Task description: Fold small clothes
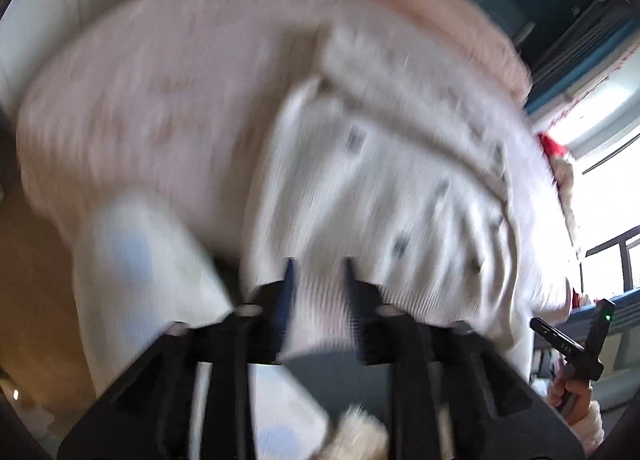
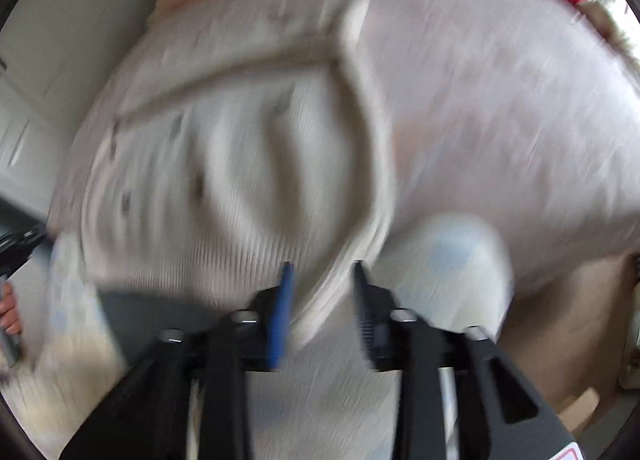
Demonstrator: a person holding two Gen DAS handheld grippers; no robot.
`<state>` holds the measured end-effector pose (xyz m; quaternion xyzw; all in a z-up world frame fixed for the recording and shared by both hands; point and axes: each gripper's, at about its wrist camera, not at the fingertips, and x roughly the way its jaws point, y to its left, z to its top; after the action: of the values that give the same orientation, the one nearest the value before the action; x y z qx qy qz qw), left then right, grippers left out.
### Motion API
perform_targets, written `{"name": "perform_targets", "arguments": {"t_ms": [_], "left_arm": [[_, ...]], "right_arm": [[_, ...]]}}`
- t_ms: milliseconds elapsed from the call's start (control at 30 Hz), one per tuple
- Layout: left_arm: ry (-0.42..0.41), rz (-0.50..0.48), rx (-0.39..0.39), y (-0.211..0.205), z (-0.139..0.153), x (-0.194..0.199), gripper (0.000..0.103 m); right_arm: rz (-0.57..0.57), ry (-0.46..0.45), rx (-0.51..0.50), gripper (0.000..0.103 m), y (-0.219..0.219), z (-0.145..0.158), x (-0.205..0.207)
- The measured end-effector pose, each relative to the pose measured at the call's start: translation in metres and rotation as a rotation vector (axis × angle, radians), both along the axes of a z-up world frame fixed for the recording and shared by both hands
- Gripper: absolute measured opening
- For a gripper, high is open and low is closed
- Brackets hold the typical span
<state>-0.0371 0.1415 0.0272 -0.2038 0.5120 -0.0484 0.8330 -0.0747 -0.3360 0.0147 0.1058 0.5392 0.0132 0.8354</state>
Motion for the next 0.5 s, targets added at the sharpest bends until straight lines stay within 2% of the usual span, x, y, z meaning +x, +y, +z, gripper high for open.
{"name": "perform_targets", "arguments": {"t_ms": [33,67,167,300,367,433,467,500], "left_arm": [[-0.047,0.008,0.013,-0.002,0.012,0.015,0.051],[-0.091,0.021,0.03,-0.004,0.021,0.036,0.054],[-0.146,0.053,0.067,-0.017,0.026,0.113,0.054],[-0.091,0.145,0.023,-0.022,-0.007,0.205,0.057],[-0.052,0.195,-0.012,-0.017,-0.031,0.242,0.057],[-0.009,0.23,0.0,-0.011,-0.052,0.269,0.056],[-0.002,0.245,0.004,-0.009,-0.061,0.279,0.054],[-0.004,0.24,0.004,-0.008,-0.067,0.284,0.037]], "right_arm": [[-0.037,-0.046,-0.003,0.05,-0.005,0.008,0.013],[-0.073,-0.081,0.006,0.05,-0.011,0.012,0.03],[-0.154,-0.144,0.071,0.052,-0.02,0.004,0.09],[-0.257,-0.141,0.128,0.052,-0.031,-0.029,0.179],[-0.298,-0.134,0.138,0.052,-0.034,-0.041,0.208],[-0.339,-0.115,0.144,0.052,-0.042,-0.055,0.24],[-0.359,-0.102,0.155,0.053,-0.044,-0.06,0.248],[-0.387,-0.08,0.19,0.053,-0.047,-0.071,0.26]]}}
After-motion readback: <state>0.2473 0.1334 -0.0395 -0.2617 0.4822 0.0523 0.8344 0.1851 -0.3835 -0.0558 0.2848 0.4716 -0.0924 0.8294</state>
